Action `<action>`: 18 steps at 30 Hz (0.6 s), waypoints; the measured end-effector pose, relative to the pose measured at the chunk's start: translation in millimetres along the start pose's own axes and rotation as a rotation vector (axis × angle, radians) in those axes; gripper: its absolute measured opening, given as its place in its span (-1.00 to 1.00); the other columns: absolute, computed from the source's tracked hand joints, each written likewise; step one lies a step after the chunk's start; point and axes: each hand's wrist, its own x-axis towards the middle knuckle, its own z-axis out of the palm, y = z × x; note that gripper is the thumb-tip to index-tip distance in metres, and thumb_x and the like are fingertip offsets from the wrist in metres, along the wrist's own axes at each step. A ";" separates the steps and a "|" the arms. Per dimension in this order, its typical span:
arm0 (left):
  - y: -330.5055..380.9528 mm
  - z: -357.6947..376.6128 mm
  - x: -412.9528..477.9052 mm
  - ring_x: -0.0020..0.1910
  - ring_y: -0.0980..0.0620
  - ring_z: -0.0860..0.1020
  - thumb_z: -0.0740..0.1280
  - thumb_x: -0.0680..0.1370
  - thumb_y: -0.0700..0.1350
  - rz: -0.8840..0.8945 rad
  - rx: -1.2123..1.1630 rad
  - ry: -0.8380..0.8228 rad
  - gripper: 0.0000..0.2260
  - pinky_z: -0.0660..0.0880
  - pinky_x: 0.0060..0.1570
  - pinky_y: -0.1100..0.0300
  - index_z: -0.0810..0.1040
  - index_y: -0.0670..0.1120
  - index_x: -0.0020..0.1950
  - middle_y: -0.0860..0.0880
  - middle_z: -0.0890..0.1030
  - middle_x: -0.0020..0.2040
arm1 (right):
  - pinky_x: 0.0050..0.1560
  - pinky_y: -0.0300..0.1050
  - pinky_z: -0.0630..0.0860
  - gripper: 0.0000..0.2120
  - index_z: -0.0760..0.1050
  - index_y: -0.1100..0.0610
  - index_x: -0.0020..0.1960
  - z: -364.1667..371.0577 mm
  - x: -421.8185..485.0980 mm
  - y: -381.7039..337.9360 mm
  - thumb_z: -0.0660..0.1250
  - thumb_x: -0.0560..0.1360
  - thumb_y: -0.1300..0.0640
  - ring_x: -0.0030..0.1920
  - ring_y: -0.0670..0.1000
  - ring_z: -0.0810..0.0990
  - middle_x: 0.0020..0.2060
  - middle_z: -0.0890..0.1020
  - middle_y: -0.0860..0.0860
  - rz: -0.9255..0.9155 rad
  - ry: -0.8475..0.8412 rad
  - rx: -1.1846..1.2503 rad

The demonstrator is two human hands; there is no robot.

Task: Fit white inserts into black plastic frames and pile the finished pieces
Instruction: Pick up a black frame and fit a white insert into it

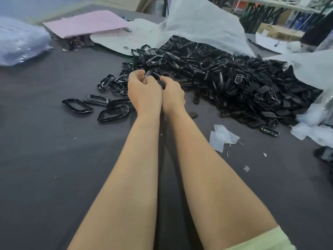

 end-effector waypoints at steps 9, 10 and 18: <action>10.3 14.9 -10.3 -0.02 -0.10 0.58 0.20 0.63 -0.08 0.011 0.067 -0.253 -0.78 0.52 0.14 0.01 0.59 -0.15 0.10 -0.08 0.62 -0.06 | 0.00 -0.18 0.53 -0.72 0.58 0.12 -0.13 -36.7 -11.2 5.5 0.16 0.45 0.39 -0.15 -0.08 0.59 -0.23 0.63 -0.05 -0.203 0.262 0.325; 12.0 16.2 -12.6 -0.07 -0.10 0.58 0.22 0.63 -0.08 -0.005 0.037 -0.268 -0.79 0.53 0.13 -0.02 0.59 -0.16 0.05 -0.09 0.62 -0.08 | 0.02 -0.12 0.55 -0.73 0.54 0.12 -0.12 -43.6 -12.3 6.3 0.15 0.46 0.40 -0.13 -0.05 0.60 -0.22 0.63 -0.02 -0.209 0.218 0.336; 2.4 11.7 -26.1 -0.21 0.14 0.58 0.19 0.62 -0.29 -0.112 -0.189 -0.204 -0.87 0.60 -0.01 0.19 0.50 -0.17 0.09 0.02 0.60 -0.22 | 0.14 -0.11 0.52 -0.84 0.55 0.11 0.00 -87.8 -30.7 43.6 0.25 0.50 0.29 -0.03 -0.02 0.61 -0.05 0.67 0.07 -0.060 0.189 0.173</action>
